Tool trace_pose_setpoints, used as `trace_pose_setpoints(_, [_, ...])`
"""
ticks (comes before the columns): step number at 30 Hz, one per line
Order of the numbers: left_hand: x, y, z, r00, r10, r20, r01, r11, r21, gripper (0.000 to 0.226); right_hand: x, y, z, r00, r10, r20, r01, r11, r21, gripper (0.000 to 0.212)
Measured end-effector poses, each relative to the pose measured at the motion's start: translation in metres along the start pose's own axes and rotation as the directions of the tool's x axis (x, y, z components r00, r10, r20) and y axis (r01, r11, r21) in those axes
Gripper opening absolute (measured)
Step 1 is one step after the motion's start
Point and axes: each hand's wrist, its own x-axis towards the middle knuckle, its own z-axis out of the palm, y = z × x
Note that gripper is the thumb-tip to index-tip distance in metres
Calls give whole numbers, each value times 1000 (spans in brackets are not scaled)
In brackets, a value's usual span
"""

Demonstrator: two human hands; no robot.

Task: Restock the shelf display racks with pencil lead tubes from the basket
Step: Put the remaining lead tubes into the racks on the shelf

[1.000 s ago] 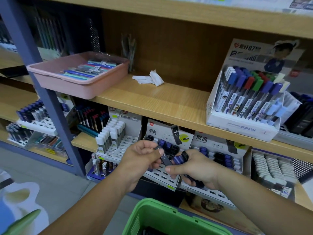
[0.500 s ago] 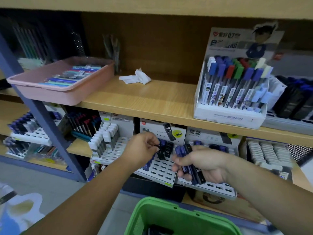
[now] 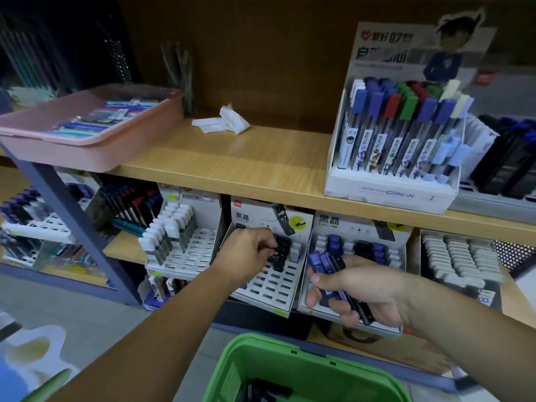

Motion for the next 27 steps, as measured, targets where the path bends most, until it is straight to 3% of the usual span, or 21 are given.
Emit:
trace_pose_setpoints(6, [1, -3, 0, 992, 119, 33, -121, 988, 91, 19, 1, 1, 3, 998, -47, -37, 47, 999, -18, 14])
trace_pose_setpoints(11, [1, -2, 2, 986, 148, 82, -157, 981, 113, 22, 4, 2, 4, 985, -88, -149, 99, 993, 70, 15])
trace_pose_setpoints(16, [-3, -4, 5, 965, 230, 125, -248, 956, 155, 27, 4, 1, 13, 966, -129, -225, 136, 991, 13, 20])
trace_pose_setpoints(18, [-6, -3, 5, 983, 185, 6, -184, 972, 144, 28, 7, 1, 17, 956, -155, -248, 160, 987, 1, 26])
trace_pose_setpoints(20, [-9, 13, 0, 996, 14, -88, -20, 997, -74, 24, 11, 1, 19, 938, -162, -308, 175, 985, 15, 29])
trace_pose_setpoints(22, [-11, 33, -8, 978, -206, -2, 186, 886, -424, 13, 16, 0, 20, 911, -159, -380, 188, 981, 41, 30])
trace_pose_setpoints(23, [-13, 42, -13, 960, -269, 83, 274, 826, -493, 18, 19, -1, 21, 898, -161, -409, 196, 980, 45, 31])
trace_pose_setpoints(25, [-19, 49, -22, 931, -289, 224, 363, 806, -468, 37, 23, -3, 25, 886, -177, -428, 207, 978, 22, 31])
trace_pose_setpoints(27, [-22, 50, -28, 917, -287, 278, 389, 795, -465, 38, 26, -5, 32, 894, -205, -400, 216, 976, -17, 29])
